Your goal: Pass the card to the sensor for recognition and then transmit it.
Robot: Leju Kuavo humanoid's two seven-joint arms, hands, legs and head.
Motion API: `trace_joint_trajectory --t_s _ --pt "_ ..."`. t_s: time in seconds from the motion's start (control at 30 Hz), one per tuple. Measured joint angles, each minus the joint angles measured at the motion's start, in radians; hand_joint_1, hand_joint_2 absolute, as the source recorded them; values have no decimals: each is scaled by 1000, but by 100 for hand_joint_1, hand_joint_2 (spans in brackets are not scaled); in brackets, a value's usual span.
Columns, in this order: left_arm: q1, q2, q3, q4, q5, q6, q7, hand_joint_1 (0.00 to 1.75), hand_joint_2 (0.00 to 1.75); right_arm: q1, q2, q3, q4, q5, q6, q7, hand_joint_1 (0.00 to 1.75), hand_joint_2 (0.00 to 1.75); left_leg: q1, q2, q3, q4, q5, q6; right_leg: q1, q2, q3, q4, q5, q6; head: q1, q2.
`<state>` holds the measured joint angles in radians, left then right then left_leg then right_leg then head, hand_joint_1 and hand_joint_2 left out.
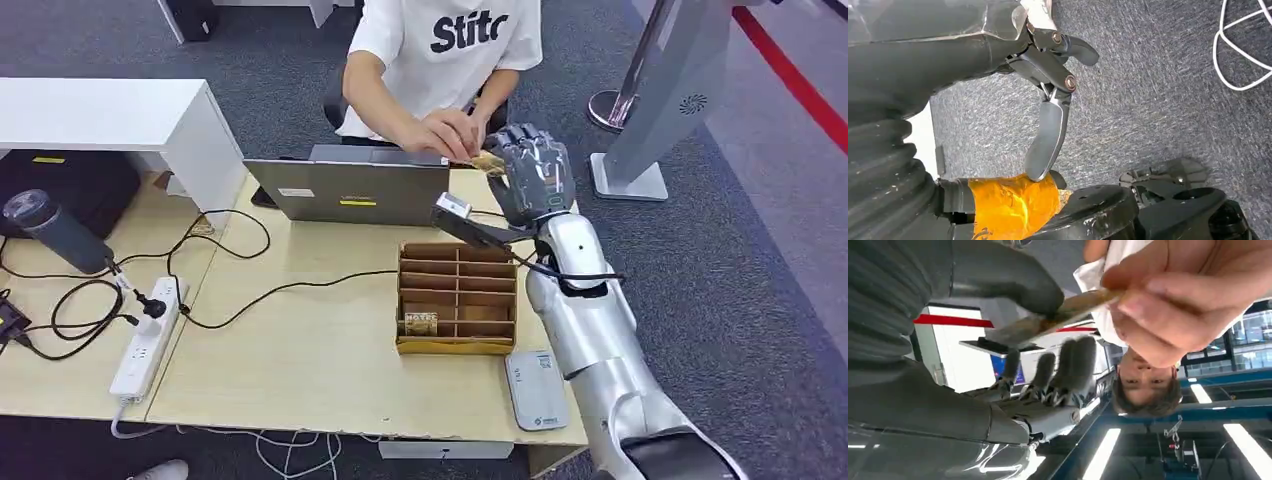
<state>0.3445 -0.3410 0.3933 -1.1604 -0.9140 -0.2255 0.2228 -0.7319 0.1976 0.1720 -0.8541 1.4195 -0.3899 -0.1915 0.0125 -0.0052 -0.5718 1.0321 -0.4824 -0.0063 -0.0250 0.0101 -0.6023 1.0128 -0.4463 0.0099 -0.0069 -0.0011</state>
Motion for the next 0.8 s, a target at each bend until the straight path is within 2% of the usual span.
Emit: trace_joint_trajectory --t_s 0.3,0.47,0.63,0.8 --pt "0 0 1 3 -2 0 0 0 175 1 5 -2 0 -3 1 -10 175 175 0 0 0 0 0 0 0 0 0 0 0 0 0 0" --pt "0 0 2 6 19 6 12 0 175 13 6 -2 -7 -36 -5 -70 175 175 0 0 0 0 0 0 0 0 0 0 0 0 0 0" --pt "17 0 -7 -11 131 40 88 0 175 116 -5 -2 -136 -184 13 -166 175 175 0 0 0 0 0 0 0 0 0 0 0 0 0 0" --pt "80 -1 -53 -88 249 99 178 0 175 267 -65 -22 -313 -378 73 -244 175 175 0 0 0 0 -2 1 0 0 0 -1 -2 1 0 0"
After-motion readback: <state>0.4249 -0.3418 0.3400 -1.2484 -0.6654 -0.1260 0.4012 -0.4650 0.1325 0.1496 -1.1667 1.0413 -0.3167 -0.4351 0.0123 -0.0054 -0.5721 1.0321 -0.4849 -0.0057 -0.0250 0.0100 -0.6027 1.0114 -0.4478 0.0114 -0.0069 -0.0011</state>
